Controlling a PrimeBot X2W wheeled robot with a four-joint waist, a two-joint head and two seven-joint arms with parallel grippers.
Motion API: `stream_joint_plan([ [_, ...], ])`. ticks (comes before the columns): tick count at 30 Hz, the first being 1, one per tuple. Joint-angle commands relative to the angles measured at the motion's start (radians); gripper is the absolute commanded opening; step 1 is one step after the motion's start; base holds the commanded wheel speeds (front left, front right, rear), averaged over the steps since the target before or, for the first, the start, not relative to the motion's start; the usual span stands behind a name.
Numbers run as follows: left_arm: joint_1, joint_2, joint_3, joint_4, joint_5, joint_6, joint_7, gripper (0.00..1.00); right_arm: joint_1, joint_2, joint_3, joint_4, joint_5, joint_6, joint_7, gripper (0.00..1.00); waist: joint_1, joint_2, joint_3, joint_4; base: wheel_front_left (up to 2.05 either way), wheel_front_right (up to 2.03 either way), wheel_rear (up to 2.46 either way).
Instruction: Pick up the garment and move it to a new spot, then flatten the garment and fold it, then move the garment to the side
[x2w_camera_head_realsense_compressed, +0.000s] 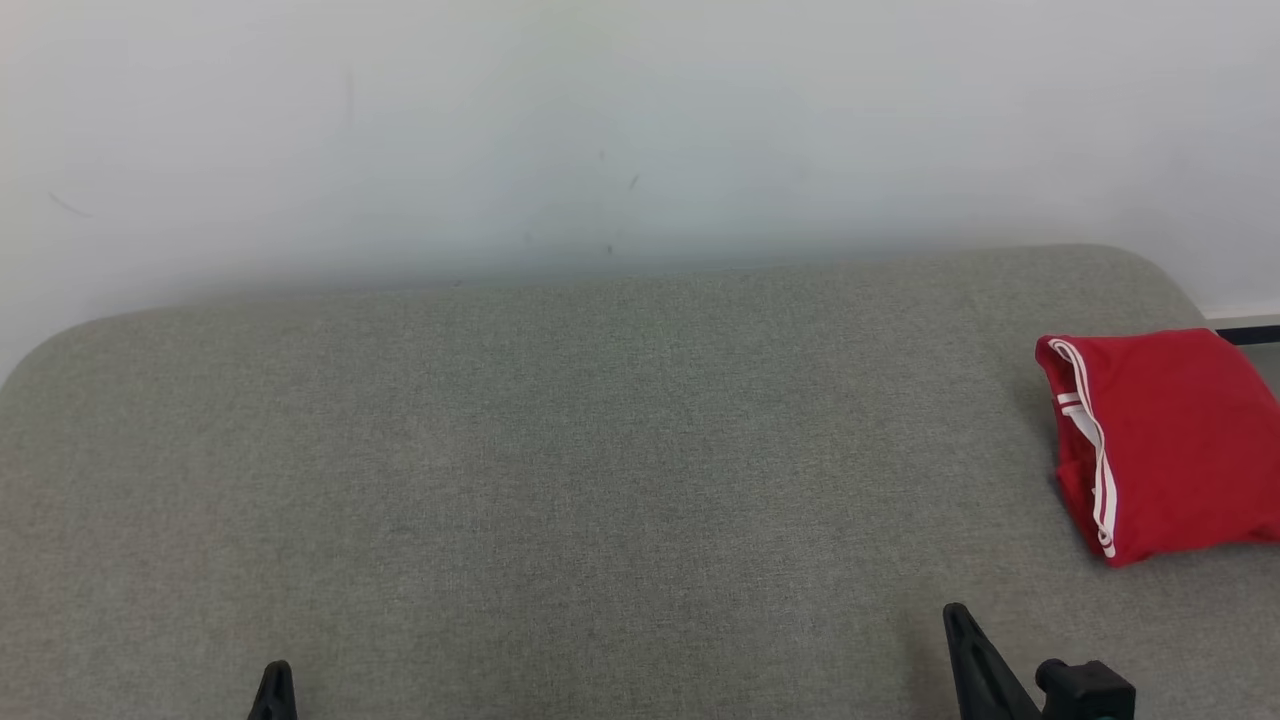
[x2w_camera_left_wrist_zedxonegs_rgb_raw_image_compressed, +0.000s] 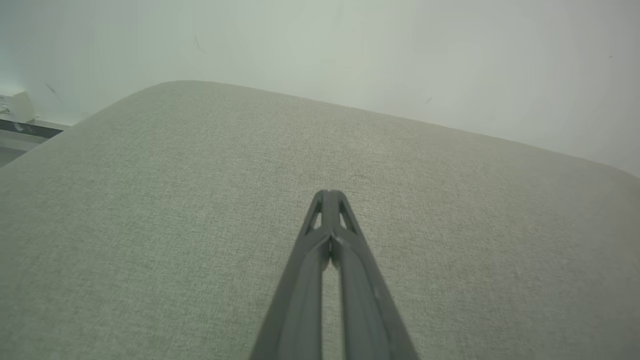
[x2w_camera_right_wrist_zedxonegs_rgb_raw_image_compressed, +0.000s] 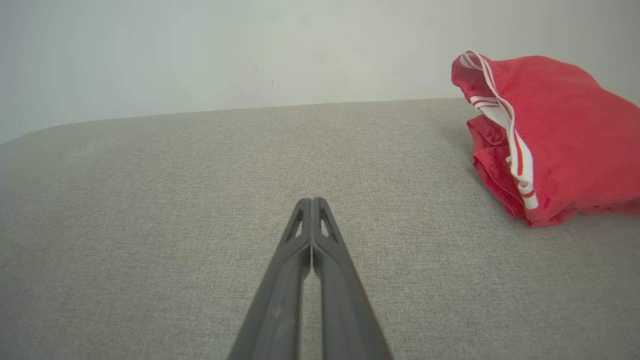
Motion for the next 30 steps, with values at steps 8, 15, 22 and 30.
stream_joint_plan([
  [8,-0.038,0.005,0.003,-0.011,-0.184,-0.007,0.045,0.0,-0.028,0.0,-0.024,-0.033,0.196,0.0,0.043,0.0,0.0,0.0,0.003,0.002,0.0,0.0,0.0],
  [15,-0.053,0.006,0.0,-0.013,-0.307,-0.012,0.074,0.0,-0.036,0.0,-0.038,-0.047,0.329,0.0,0.074,0.0,0.0,0.0,0.005,0.004,0.0,0.0,0.0],
  [22,-0.068,0.007,-0.001,-0.013,-0.42,-0.016,0.103,0.0,-0.043,0.0,-0.052,-0.059,0.451,0.0,0.103,0.0,0.0,0.0,0.007,0.005,0.0,0.0,0.0],
  [30,-0.084,0.009,-0.002,-0.012,-0.539,-0.02,0.134,0.0,-0.05,0.0,-0.066,-0.071,0.579,-0.001,0.133,0.0,-0.0001,0.0,0.01,0.007,0.0,0.0,0.0],
])
